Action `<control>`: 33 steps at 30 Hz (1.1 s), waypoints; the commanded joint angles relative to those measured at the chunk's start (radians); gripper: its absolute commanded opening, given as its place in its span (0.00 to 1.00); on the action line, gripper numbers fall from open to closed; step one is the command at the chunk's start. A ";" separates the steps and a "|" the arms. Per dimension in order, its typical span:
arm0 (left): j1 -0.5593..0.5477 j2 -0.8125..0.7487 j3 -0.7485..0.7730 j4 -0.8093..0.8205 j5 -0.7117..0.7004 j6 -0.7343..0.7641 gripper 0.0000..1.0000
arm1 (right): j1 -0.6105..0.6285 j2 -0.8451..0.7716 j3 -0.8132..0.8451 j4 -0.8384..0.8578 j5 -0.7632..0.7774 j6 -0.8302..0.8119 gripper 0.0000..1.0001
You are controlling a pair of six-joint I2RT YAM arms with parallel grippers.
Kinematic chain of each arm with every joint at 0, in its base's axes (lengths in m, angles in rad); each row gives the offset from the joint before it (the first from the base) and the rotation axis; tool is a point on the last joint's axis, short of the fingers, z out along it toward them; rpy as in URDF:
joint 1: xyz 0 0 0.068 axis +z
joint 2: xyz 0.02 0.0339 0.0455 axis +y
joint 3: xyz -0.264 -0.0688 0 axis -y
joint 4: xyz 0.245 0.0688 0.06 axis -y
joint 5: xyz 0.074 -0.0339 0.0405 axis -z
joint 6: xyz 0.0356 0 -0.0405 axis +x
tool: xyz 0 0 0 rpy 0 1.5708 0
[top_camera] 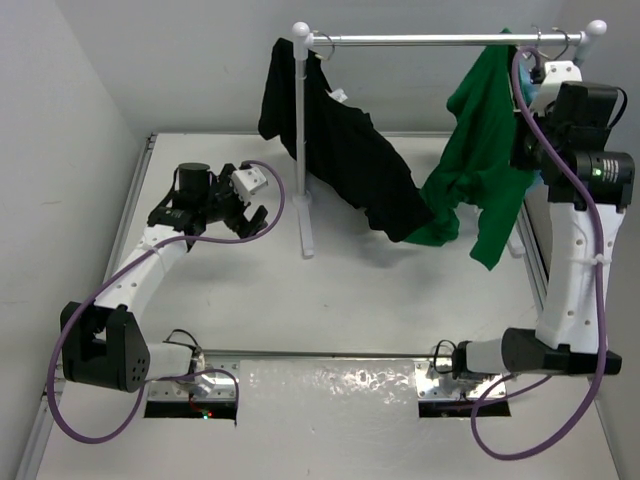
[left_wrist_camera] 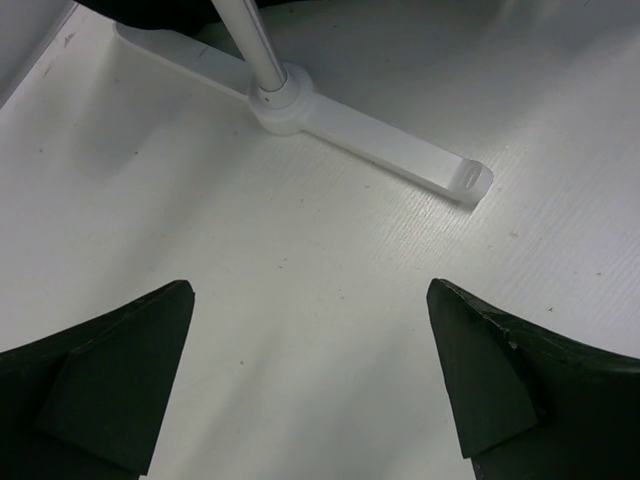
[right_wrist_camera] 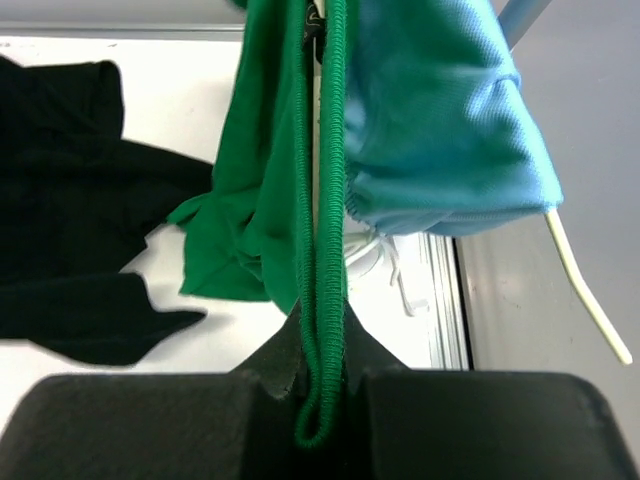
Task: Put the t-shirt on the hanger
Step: Place the hanger at the clothesline.
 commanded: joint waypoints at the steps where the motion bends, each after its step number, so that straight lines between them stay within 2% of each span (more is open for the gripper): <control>1: -0.002 -0.011 -0.002 0.022 0.001 0.010 0.99 | -0.004 -0.135 -0.046 0.057 -0.046 0.002 0.00; 4: 0.000 -0.010 0.002 0.025 0.007 0.005 0.99 | -0.005 -0.232 -0.181 0.037 -0.178 0.016 0.00; 7: 0.000 -0.006 0.021 0.021 0.013 -0.001 0.99 | -0.004 -0.283 -0.249 0.018 -0.337 0.022 0.00; 9: 0.000 -0.005 0.028 0.010 0.023 -0.003 0.99 | -0.004 -0.295 -0.231 0.003 -0.475 0.019 0.00; 13: 0.000 -0.006 0.044 -0.005 0.029 -0.007 0.99 | -0.004 -0.332 -0.142 0.009 -0.526 0.032 0.00; 16: 0.000 -0.008 0.051 -0.013 0.021 -0.007 0.99 | -0.002 -0.332 -0.059 0.009 -0.488 0.043 0.00; 19: 0.000 -0.006 0.061 -0.021 0.018 -0.003 0.99 | -0.002 -0.309 -0.020 -0.018 -0.358 0.030 0.00; 23: 0.000 0.000 0.061 -0.021 0.010 0.002 0.99 | -0.002 -0.292 -0.172 -0.034 -0.256 -0.003 0.00; 27: 0.000 0.020 0.045 -0.002 0.010 -0.001 0.99 | -0.002 -0.258 -0.261 0.026 -0.164 -0.017 0.00; 33: 0.000 0.040 0.034 0.014 0.024 -0.003 0.99 | -0.004 -0.097 -0.032 0.029 -0.129 -0.015 0.00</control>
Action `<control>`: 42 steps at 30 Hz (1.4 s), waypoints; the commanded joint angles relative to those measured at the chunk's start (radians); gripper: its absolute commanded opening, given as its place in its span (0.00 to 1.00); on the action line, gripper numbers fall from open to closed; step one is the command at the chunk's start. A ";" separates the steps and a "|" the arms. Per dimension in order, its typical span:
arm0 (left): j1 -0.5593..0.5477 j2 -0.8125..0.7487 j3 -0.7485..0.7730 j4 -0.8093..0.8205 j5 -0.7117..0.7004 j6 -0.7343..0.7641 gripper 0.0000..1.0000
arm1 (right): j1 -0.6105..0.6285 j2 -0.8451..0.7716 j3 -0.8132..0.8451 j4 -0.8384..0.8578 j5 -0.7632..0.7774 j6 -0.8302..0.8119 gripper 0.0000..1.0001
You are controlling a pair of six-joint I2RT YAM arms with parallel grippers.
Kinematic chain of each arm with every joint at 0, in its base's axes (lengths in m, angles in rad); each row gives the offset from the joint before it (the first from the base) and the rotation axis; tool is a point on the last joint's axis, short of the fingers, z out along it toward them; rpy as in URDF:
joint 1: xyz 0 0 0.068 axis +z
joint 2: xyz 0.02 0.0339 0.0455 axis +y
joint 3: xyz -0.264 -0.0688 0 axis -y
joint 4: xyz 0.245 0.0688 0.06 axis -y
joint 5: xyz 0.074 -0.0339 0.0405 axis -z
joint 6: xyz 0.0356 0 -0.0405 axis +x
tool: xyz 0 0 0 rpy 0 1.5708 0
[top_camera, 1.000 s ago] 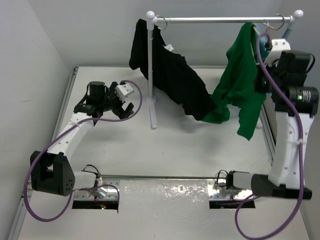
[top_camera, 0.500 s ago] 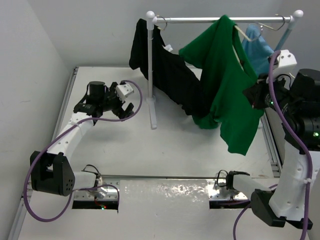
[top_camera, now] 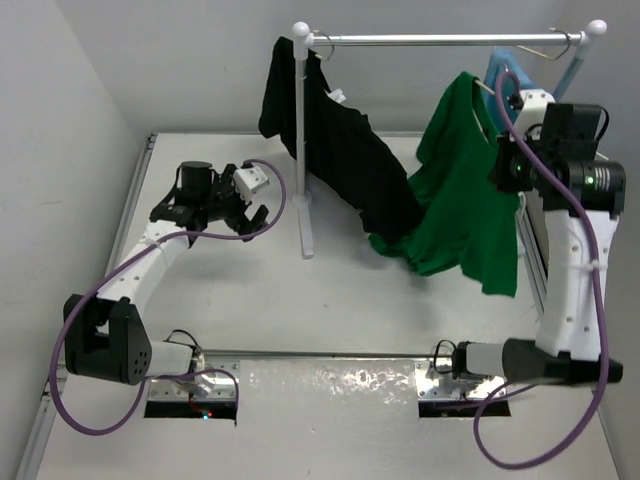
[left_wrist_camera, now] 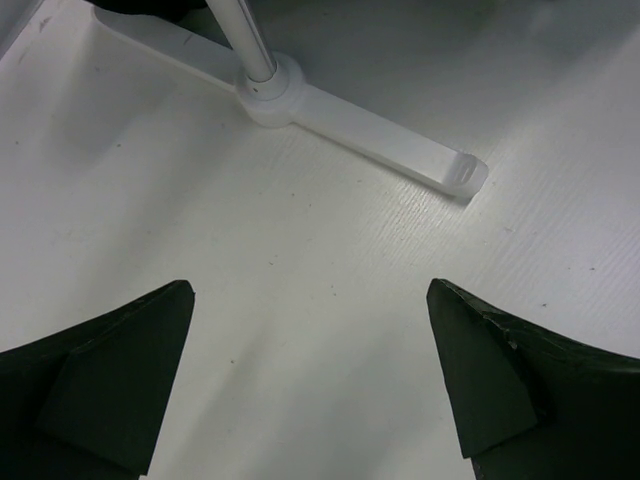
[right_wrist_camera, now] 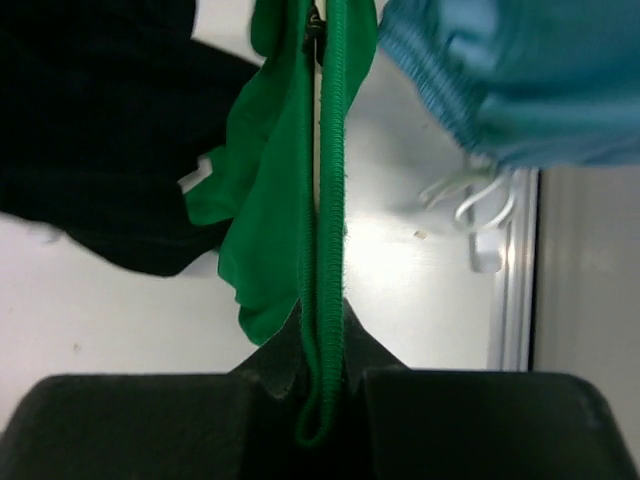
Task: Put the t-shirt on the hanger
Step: Place the hanger at the clothesline.
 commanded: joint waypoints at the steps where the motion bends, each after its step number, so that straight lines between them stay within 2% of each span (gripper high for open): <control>1: -0.001 0.006 0.010 0.042 0.017 -0.003 0.99 | -0.004 0.058 0.168 0.125 0.066 -0.012 0.00; 5: -0.001 0.009 0.007 0.039 -0.003 0.000 0.99 | -0.005 0.162 0.294 0.111 0.132 -0.017 0.00; 12: -0.001 -0.006 -0.005 0.036 -0.004 0.011 0.99 | -0.005 0.181 0.259 0.153 0.159 -0.015 0.00; 18: -0.001 -0.001 -0.001 0.036 -0.003 0.009 0.99 | -0.030 0.257 0.387 0.151 0.205 -0.044 0.00; 25: 0.001 -0.007 -0.005 0.027 -0.007 0.015 0.99 | -0.056 0.277 0.250 0.179 0.179 -0.053 0.00; 31: -0.001 -0.006 -0.008 0.029 -0.007 0.012 0.99 | -0.056 0.245 0.219 0.193 0.192 -0.053 0.01; 33: -0.001 -0.006 -0.010 0.033 -0.006 0.012 0.99 | -0.056 0.231 0.214 0.197 0.208 -0.052 0.12; 34: -0.001 -0.004 -0.010 0.033 -0.006 0.012 0.99 | -0.056 0.213 0.202 0.199 0.206 -0.052 0.33; 36: -0.001 -0.003 -0.010 0.033 -0.006 0.012 0.99 | -0.056 0.195 0.190 0.206 0.206 -0.052 0.47; 37: -0.001 -0.001 -0.010 0.032 -0.006 0.012 0.99 | -0.058 0.175 0.176 0.208 0.206 -0.052 0.62; 40: -0.001 0.002 -0.008 0.030 -0.009 0.014 0.99 | -0.056 0.129 0.148 0.214 0.212 -0.056 0.82; 42: -0.001 0.005 -0.008 0.030 -0.013 0.015 0.99 | -0.056 0.103 0.137 0.222 0.214 -0.056 0.91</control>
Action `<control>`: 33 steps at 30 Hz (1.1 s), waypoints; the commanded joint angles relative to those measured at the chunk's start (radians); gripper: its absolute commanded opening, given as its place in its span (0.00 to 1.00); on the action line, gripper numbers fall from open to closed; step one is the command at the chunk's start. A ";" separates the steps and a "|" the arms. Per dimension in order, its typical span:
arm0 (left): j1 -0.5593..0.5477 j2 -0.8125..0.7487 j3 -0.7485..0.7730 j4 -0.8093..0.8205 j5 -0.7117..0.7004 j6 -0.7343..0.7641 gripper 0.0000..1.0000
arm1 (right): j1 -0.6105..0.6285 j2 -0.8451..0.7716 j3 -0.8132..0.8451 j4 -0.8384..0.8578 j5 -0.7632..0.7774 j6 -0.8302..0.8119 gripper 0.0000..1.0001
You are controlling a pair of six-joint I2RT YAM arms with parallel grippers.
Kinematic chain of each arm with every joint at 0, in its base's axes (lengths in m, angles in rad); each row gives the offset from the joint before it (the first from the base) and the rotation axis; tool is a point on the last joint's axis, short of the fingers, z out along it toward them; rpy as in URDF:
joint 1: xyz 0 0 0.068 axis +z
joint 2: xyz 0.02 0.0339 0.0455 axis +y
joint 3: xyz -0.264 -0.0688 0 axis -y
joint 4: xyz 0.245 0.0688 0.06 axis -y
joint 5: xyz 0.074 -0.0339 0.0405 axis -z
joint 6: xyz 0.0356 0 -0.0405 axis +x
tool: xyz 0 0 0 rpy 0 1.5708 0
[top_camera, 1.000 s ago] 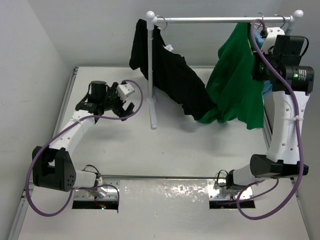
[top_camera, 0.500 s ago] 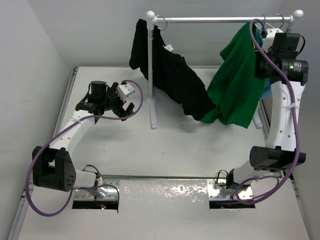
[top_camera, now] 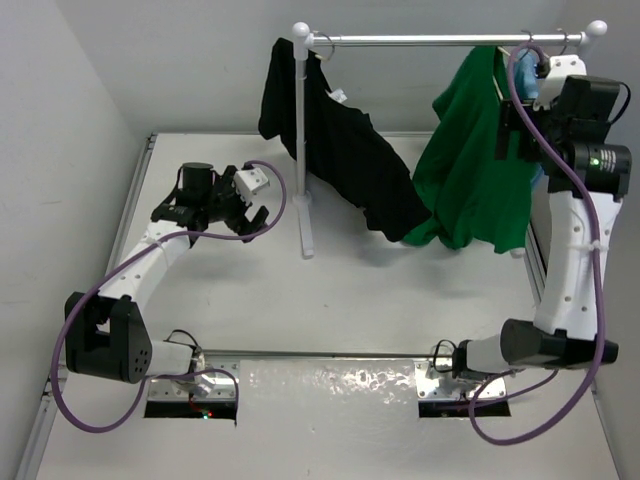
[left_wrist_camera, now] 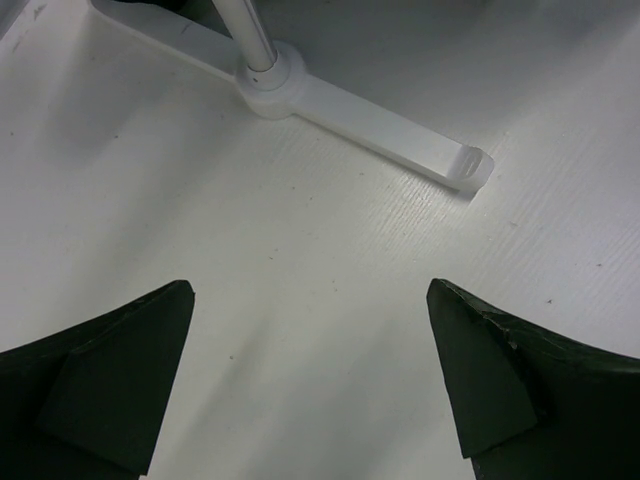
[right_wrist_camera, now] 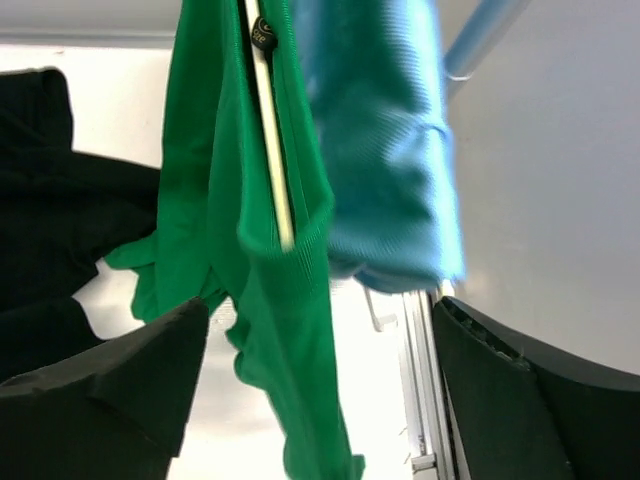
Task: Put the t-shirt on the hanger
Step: Place the hanger at the clothesline, then reset both arms
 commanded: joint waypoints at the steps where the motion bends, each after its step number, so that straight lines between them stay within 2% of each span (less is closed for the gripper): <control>1: -0.001 -0.001 0.003 0.024 -0.006 0.012 0.99 | -0.004 -0.086 -0.016 0.058 0.006 -0.003 0.94; 3: 0.001 0.005 0.007 0.021 -0.018 0.012 0.99 | -0.004 -0.112 -0.010 0.061 -0.038 0.004 0.99; 6: 0.001 0.011 0.010 0.017 -0.032 0.009 0.99 | -0.004 -0.170 -0.003 0.073 -0.106 0.023 0.99; 8: 0.004 0.011 0.007 0.019 -0.041 -0.004 0.99 | -0.004 -0.209 -0.022 0.087 -0.202 0.059 0.99; 11: 0.015 0.002 -0.011 0.046 -0.072 -0.033 0.99 | -0.006 -0.314 -0.159 0.176 -0.411 0.124 0.99; 13: 0.028 -0.007 -0.026 0.057 -0.089 -0.063 0.99 | -0.006 -0.417 -0.357 0.321 -0.553 0.193 0.99; 14: 0.036 -0.009 -0.031 0.070 -0.115 -0.076 0.99 | -0.004 -0.449 -0.429 0.431 -0.680 0.214 0.99; 15: 0.048 -0.016 -0.042 0.074 -0.127 -0.086 0.97 | -0.004 -0.506 -0.557 0.467 -0.710 0.245 0.99; 16: 0.056 -0.019 -0.048 0.092 -0.150 -0.112 0.97 | -0.004 -0.529 -0.616 0.484 -0.703 0.259 0.99; 20: 0.108 -0.039 -0.115 0.188 -0.230 -0.197 0.96 | -0.004 -0.598 -0.886 0.502 -0.452 0.289 0.99; 23: 0.151 -0.048 -0.178 0.251 -0.297 -0.241 0.96 | -0.004 -0.592 -1.170 0.589 -0.500 0.337 0.99; 26: 0.200 -0.061 -0.227 0.321 -0.345 -0.278 0.96 | -0.004 -0.582 -1.328 0.740 -0.533 0.398 0.99; 27: 0.214 -0.070 -0.265 0.338 -0.353 -0.299 0.96 | -0.003 -0.579 -1.411 0.769 -0.514 0.408 0.99; 31: 0.216 -0.104 -0.385 0.500 -0.364 -0.326 0.96 | -0.003 -0.536 -1.577 0.910 -0.461 0.420 0.99; 33: 0.219 -0.117 -0.447 0.571 -0.351 -0.343 0.96 | -0.003 -0.523 -1.655 0.946 -0.387 0.411 0.99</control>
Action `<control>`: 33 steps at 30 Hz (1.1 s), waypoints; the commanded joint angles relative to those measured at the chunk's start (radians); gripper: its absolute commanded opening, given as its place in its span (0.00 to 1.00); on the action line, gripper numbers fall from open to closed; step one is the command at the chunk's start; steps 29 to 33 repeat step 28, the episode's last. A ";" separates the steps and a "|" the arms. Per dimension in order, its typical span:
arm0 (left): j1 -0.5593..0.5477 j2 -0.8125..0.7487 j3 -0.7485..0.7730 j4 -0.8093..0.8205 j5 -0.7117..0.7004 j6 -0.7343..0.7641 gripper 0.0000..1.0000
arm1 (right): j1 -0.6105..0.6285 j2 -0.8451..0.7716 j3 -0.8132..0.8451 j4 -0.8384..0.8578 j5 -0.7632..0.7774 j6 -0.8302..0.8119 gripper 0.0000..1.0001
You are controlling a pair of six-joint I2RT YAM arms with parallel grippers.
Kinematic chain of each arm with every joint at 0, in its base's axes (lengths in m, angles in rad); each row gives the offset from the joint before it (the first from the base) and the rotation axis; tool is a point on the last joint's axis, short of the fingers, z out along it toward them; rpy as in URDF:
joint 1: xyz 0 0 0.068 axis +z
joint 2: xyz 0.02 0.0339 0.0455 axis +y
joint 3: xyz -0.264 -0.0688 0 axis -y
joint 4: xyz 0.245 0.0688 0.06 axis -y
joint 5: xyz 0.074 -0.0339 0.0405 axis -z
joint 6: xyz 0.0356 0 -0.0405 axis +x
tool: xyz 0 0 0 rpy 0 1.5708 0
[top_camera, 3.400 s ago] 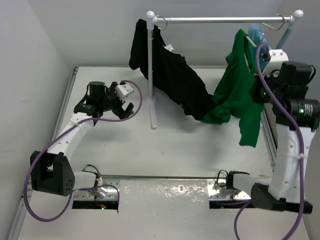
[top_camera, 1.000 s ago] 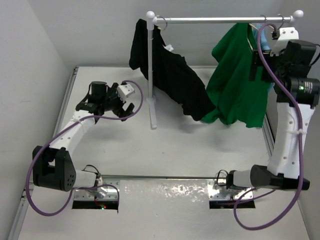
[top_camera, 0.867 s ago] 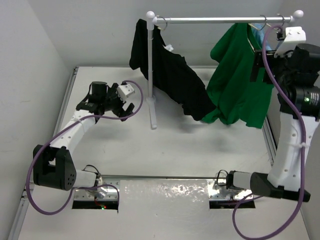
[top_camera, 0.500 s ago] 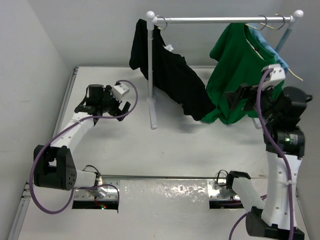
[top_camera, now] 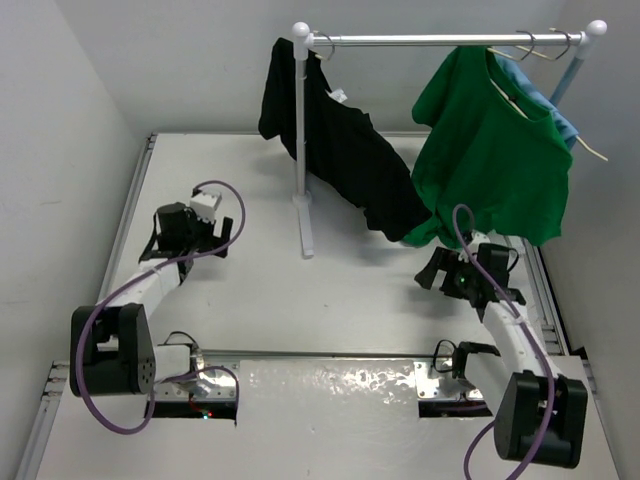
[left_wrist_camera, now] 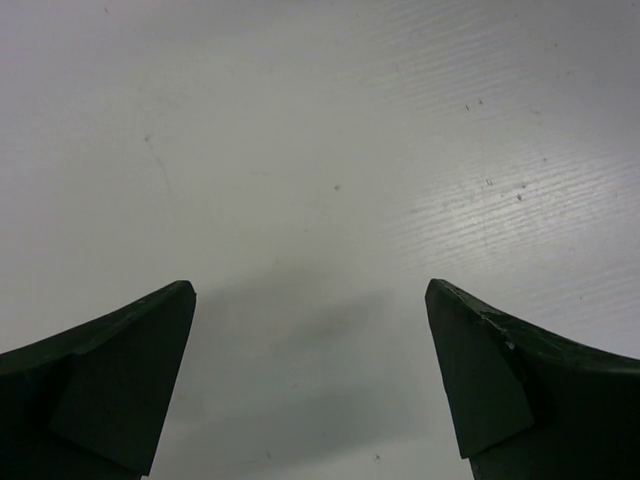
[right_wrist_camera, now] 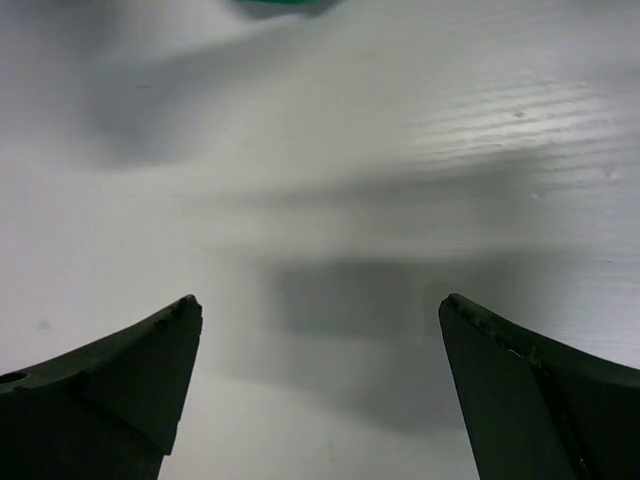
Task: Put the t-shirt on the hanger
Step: Reset both arms
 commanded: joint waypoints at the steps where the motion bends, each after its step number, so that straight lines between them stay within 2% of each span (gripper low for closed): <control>1: 0.002 -0.047 -0.068 0.203 0.007 -0.062 0.96 | -0.003 0.009 -0.077 0.238 0.097 0.011 0.99; 4: 0.009 -0.053 -0.135 0.269 0.084 -0.080 0.96 | -0.001 -0.015 -0.233 0.382 0.173 0.019 0.99; 6: 0.009 -0.050 -0.160 0.317 0.133 -0.085 0.96 | -0.003 -0.034 -0.290 0.475 0.145 0.051 0.99; 11: 0.027 -0.004 -0.240 0.424 0.173 -0.082 0.97 | -0.001 -0.133 -0.321 0.477 0.148 0.047 0.99; 18: 0.061 0.005 -0.209 0.414 0.213 -0.094 0.96 | -0.003 -0.236 -0.376 0.504 0.150 0.054 0.99; 33: 0.071 -0.012 -0.209 0.411 0.241 -0.086 0.96 | -0.003 -0.212 -0.379 0.523 0.142 0.068 0.99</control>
